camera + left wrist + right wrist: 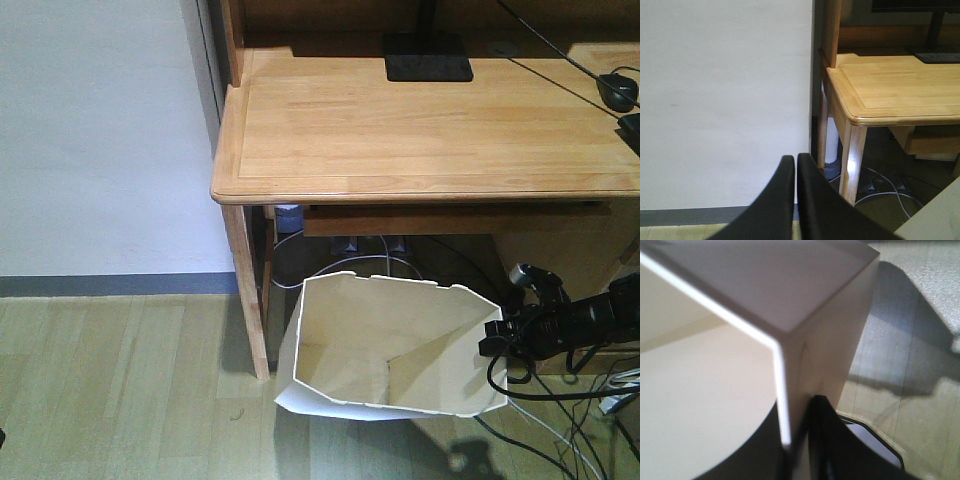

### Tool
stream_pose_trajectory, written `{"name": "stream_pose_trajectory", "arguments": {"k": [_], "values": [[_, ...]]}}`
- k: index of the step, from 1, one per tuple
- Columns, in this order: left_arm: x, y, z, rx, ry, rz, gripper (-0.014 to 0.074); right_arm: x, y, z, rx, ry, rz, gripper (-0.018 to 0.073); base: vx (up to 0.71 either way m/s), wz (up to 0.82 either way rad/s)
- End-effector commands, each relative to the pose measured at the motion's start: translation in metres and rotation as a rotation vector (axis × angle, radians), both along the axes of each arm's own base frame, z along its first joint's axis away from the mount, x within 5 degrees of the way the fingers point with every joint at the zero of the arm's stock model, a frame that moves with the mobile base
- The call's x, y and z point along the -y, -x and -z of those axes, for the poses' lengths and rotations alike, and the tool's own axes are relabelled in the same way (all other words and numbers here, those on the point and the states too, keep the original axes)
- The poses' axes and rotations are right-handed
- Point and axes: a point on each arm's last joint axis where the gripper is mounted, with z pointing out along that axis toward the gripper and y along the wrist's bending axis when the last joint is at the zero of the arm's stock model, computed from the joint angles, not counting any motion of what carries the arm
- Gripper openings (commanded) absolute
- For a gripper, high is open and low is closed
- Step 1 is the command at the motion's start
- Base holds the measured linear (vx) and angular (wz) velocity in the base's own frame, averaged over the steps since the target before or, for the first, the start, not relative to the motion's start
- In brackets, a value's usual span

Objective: Move trash bin to bedside with robot
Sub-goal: 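Close the right gripper on the bin rim and lift the bin, then hold the bin in the right gripper while the base turns toward the bed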

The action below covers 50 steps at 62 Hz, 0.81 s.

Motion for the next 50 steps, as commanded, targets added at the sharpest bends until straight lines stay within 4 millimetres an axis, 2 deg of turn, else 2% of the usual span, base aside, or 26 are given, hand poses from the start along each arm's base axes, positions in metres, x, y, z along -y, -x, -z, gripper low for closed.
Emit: {"name": "stream_pose_trajectory", "arguments": {"k": [1, 50], "values": [[0.0003, -0.0007, -0.0006, 0.063, 0.007, 0.004, -0.0006, -0.0111, -0.0112, -0.0379, 0.099, -0.220, -0.024, -0.0005, 0.00, 0.00], [0.0003, -0.0007, -0.0006, 0.063, 0.007, 0.004, -0.0006, -0.0110, -0.0114, -0.0379, 0.100, -0.219, -0.022, -0.0005, 0.00, 0.00]]}}
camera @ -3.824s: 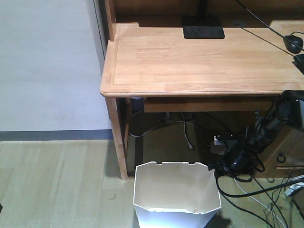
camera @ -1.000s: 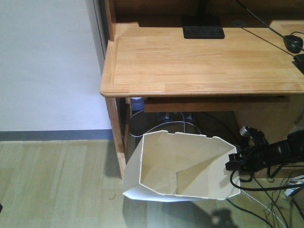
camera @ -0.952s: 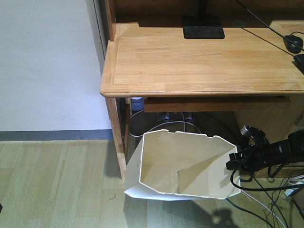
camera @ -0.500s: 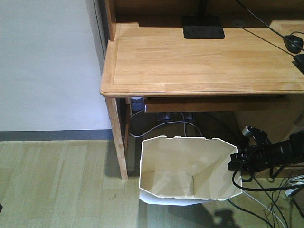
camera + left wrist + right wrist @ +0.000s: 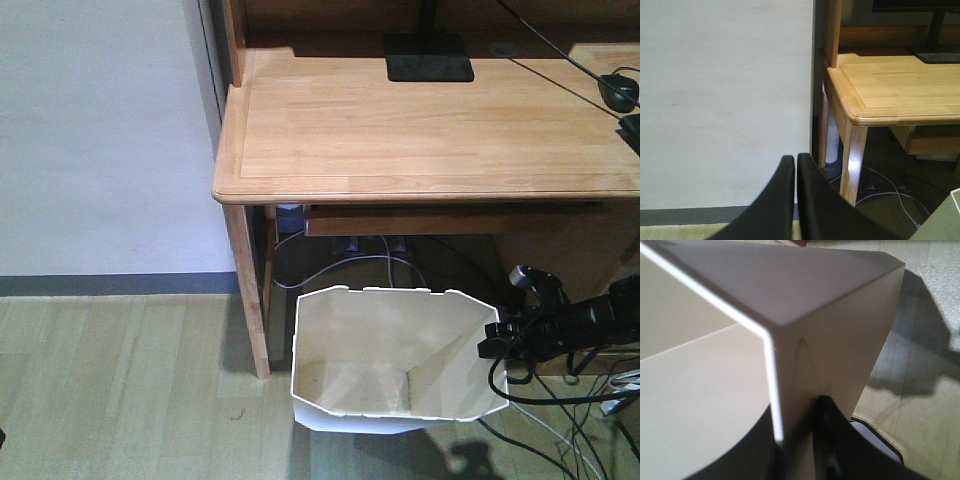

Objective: Move trash bin to bedside with robot
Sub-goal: 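Hold the bin in the right gripper while the base turns toward the bed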

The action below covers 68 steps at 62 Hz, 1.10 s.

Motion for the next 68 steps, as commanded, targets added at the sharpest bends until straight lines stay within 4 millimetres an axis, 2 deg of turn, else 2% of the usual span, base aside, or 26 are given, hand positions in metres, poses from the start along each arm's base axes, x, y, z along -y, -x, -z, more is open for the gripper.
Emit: {"name": "stream_pose_trajectory", "arguments": {"k": [1, 33, 68], "values": [[0.0003, -0.0007, -0.0006, 0.063, 0.007, 0.004, -0.0006, -0.0114, -0.0131, -0.0382, 0.102, -0.219, -0.019, -0.0005, -0.01, 0.03], [0.0003, -0.0007, -0.0006, 0.063, 0.007, 0.004, -0.0006, -0.0114, -0.0131, -0.0382, 0.102, -0.219, -0.019, -0.0005, -0.03, 0.12], [0.0003, -0.0007, -0.0006, 0.063, 0.007, 0.004, -0.0006, -0.0115, -0.0131, -0.0384, 0.103, -0.222, -0.019, -0.0005, -0.06, 0.37]]}}
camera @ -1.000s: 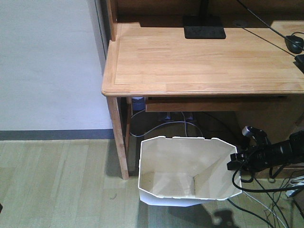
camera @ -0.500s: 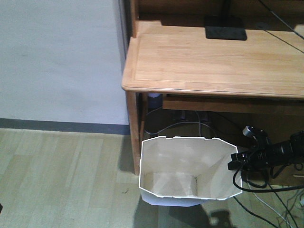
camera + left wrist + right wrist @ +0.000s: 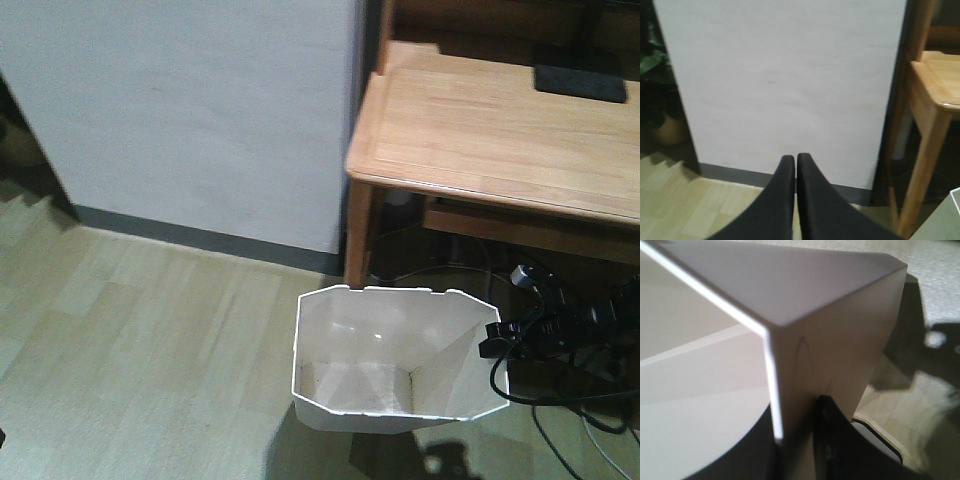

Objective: Move trash bin to bedside with robot
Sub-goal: 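Hold the bin in the right gripper while the base turns toward the bed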

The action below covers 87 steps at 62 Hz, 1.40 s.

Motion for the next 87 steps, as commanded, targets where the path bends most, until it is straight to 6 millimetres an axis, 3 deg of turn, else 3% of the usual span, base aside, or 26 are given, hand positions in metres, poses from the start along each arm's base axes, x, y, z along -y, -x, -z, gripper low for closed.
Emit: {"name": "stream_pose_trajectory", "arguments": {"k": [1, 87], "values": [[0.0003, -0.0007, -0.0006, 0.063, 0.007, 0.004, -0.0006, -0.0118, -0.0132, -0.0383, 0.102, -0.221, -0.020, -0.0005, -0.08, 0.46], [0.0003, -0.0007, -0.0006, 0.063, 0.007, 0.004, -0.0006, -0.0115, -0.0132, -0.0380, 0.102, -0.216, -0.019, -0.0005, 0.00, 0.45]]}}
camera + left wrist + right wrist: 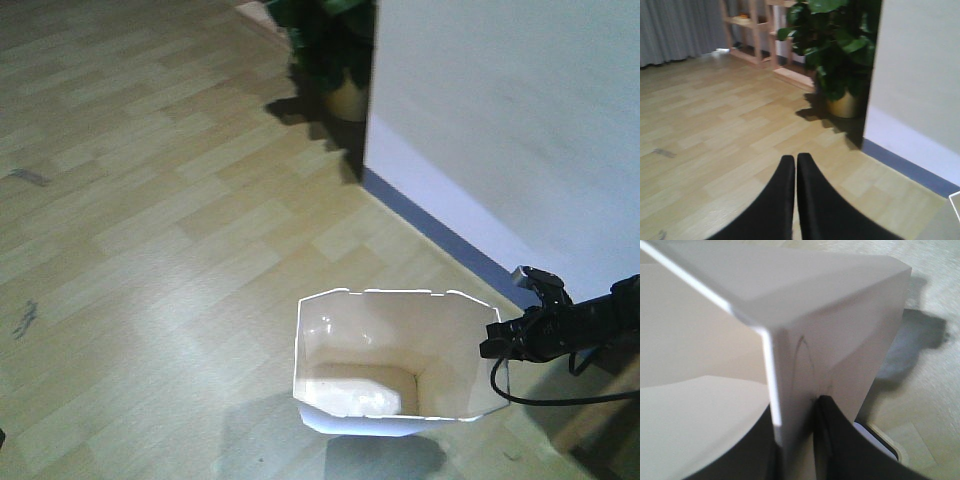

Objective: Move trash bin to bedside with robot
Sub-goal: 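Hold the bin in the right gripper while the base turns toward the bed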

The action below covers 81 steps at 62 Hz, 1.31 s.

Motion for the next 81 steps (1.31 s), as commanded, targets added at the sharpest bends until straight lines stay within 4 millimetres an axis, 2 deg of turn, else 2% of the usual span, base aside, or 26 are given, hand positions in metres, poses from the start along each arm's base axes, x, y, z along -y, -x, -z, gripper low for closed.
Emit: {"name": "stream_pose_trajectory", "arguments": {"k": [1, 38, 81], "values": [[0.0003, -0.0007, -0.0006, 0.063, 0.007, 0.004, -0.0006, -0.0122, -0.0132, -0.0384, 0.101, -0.225, -0.019, -0.0005, 0.06, 0.64], [0.0003, -0.0007, -0.0006, 0.063, 0.007, 0.004, -0.0006, -0.0122, -0.0132, -0.0384, 0.101, -0.225, -0.019, -0.0005, 0.07, 0.51], [0.0003, -0.0007, -0.0006, 0.063, 0.007, 0.004, -0.0006, -0.0125, -0.0131, -0.0387, 0.101, -0.229, -0.020, -0.0005, 0.16, 0.19]]}}
